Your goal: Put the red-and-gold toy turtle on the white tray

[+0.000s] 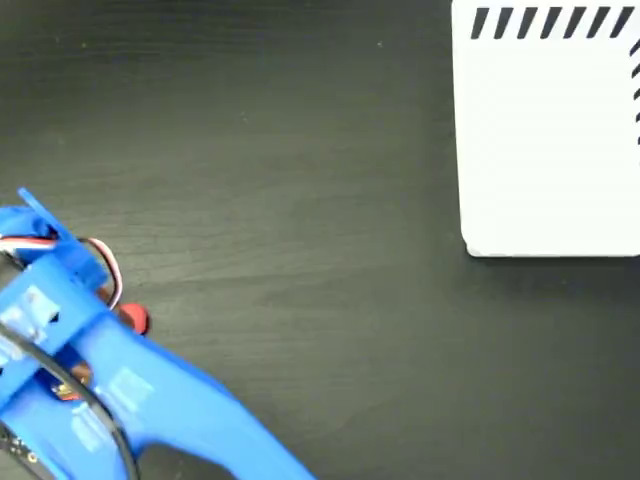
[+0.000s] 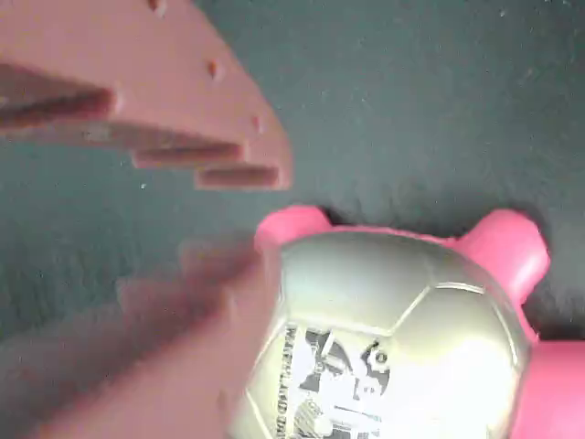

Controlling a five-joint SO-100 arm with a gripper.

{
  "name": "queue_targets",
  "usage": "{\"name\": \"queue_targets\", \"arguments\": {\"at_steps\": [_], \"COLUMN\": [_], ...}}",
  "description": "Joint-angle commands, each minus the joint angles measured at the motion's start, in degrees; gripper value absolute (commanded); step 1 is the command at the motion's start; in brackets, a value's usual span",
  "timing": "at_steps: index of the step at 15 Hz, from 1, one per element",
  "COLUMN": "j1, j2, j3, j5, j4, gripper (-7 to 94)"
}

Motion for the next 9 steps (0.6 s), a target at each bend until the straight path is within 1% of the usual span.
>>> {"name": "queue_targets", "arguments": {"at_steps": [1, 2, 3, 4, 7, 8, 9], "j1": [-1.1, -1.1, -1.1, -0.5, 0.1, 0.3, 0.3], "j2": [1.2, 1.1, 1.0, 0.6, -0.9, -1.1, -1.1], "j3": [-3.1, -3.1, -3.0, -3.0, -2.8, -2.8, -2.4], "j5": [0.2, 0.2, 0.2, 1.1, 3.3, 3.8, 4.1], "j4": [1.4, 1.8, 1.9, 1.9, 1.7, 1.4, 0.8], "gripper": [37, 39, 39, 45, 54, 62, 62]}}
